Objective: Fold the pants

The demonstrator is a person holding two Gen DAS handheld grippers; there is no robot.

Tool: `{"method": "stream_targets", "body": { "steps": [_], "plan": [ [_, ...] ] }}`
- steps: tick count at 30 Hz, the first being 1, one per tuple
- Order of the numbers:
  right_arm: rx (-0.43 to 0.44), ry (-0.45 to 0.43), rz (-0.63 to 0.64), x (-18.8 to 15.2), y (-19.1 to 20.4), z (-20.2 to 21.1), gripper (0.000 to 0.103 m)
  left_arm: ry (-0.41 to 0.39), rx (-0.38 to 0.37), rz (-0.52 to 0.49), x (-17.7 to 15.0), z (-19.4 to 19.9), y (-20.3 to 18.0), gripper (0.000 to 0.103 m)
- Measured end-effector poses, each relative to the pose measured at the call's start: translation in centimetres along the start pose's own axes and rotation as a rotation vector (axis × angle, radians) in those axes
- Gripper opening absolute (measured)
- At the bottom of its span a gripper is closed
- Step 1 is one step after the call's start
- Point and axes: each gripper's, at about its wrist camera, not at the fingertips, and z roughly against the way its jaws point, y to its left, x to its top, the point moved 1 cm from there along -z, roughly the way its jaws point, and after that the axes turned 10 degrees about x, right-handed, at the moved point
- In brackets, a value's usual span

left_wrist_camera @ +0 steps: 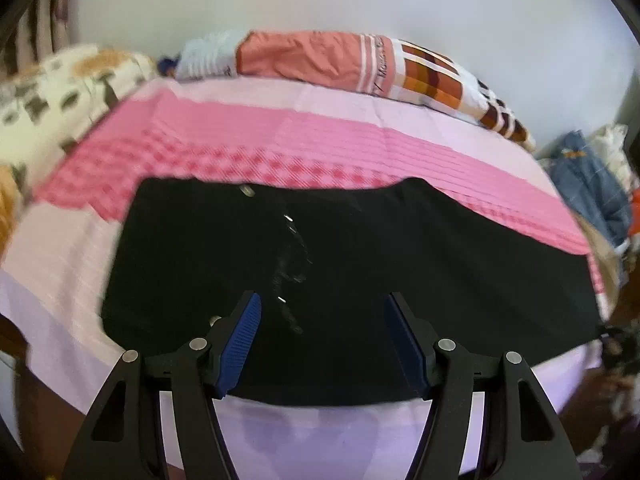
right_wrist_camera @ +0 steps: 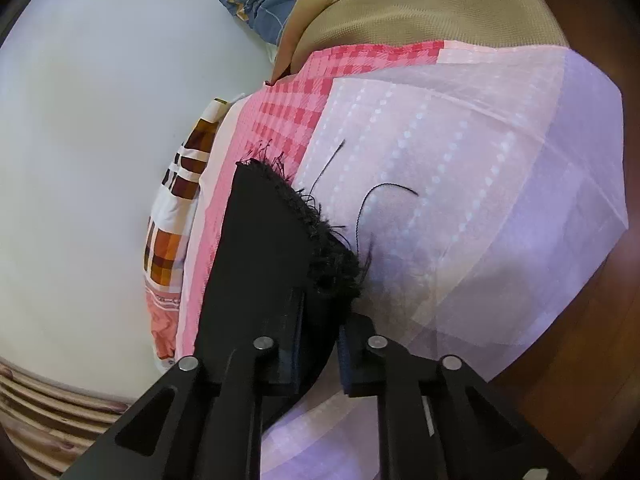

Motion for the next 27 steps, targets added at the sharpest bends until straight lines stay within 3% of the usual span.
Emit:
{"method": "stream_targets", "body": {
  "steps": [6,18,23,27],
  "plan": [
    [0.002,-0.002,0.034,-0.1,1.8,-0.1,0.01,-0.03,0.06,-0.043,0.1,0.2,0.4,0.065],
    [0.023,0.001,-0.029,0.2,1.1,-1.2,0.014,-0.021,0.079,-0.042,-0.2,-0.1,0.8,0.066],
    [-0.023,0.001,-0.005,0.2,1.7,-1.4,0.008,-0.012,0.09,-0.051,-0.3,-0.2,0.5,0.066],
    [0.005,-0.007,-0.022,0.2,2.2,-1.3,0.008,0.001,0.098,-0.057,-0.4,-0.7,0.5,0.066]
  ]
}}
